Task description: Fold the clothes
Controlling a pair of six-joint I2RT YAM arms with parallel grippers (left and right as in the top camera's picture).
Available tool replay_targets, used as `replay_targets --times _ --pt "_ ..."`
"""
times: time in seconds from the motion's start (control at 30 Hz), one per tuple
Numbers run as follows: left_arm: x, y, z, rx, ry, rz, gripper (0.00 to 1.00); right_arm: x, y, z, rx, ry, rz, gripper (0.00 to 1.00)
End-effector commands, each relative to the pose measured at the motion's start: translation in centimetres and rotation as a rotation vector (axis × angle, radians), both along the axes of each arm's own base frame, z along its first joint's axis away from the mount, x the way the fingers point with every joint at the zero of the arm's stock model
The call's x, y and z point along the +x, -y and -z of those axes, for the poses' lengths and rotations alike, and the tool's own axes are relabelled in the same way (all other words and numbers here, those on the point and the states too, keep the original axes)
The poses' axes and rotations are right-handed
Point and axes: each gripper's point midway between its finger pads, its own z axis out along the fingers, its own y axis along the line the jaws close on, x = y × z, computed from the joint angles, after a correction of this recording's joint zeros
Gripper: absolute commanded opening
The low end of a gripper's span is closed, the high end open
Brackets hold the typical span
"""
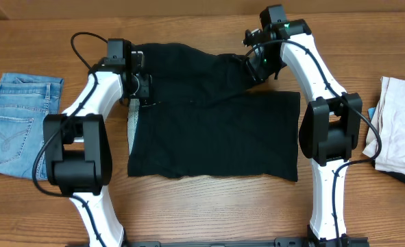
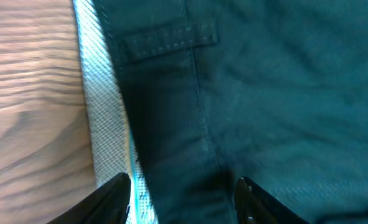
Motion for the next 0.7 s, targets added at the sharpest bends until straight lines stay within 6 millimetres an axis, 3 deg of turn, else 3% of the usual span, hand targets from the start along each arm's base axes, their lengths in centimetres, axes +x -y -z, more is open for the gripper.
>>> replay_targets --times 0.0,0.07,0.2,0.23,0.3,0.33,0.4,0.47,0.57,0.67 --pt "-1.0 0.6 4.4 -0.024 -0.092 0.028 0.55 -0.2 -0.2 -0.7 0.019 0.01 -0.005 0.22" --pt "-2.1 0.6 6.4 -0.021 -0.156 0.027 0.47 -0.2 0.0 -0.4 0.026 0.006 0.037 0.04" --pt "-5.4 0.2 9.7 -0.01 -0.309 0.021 0.21 1.3 2.6 -0.5 0.06 0.032 0.32 0.04" --pt "-6.4 0.0 10.6 -0.006 -0.358 0.017 0.11 1.9 4.7 -0.6 0.054 0.05 0.438 0.04" --pt "-7.7 -0.2 11.6 -0.006 -0.414 0.012 0.04 2.4 8.7 -0.8 0.022 0.08 0.651 0.04" --pt "-8.5 -0.3 12.3 -0.006 -0.45 0.01 0.04 2.5 11.7 -0.8 0.054 0.081 0.812 0.04" --pt "-9.8 -0.7 13.5 -0.007 -0.508 0.001 0.04 2.3 14.5 -0.7 0.166 0.04 0.925 0.04" --pt "-10.7 -0.9 14.5 -0.007 -0.545 -0.004 0.04 1.8 16.1 -0.7 0.219 0.008 0.96 0.04" --pt "-11.5 -1.2 15.0 -0.013 -0.58 -0.014 0.04 0.0 18.5 -0.2 0.165 -0.04 1.017 0.04" --pt "-12.1 -1.3 15.0 -0.015 -0.603 -0.018 0.04 -2.0 18.9 0.1 0.102 -0.103 1.032 0.08"
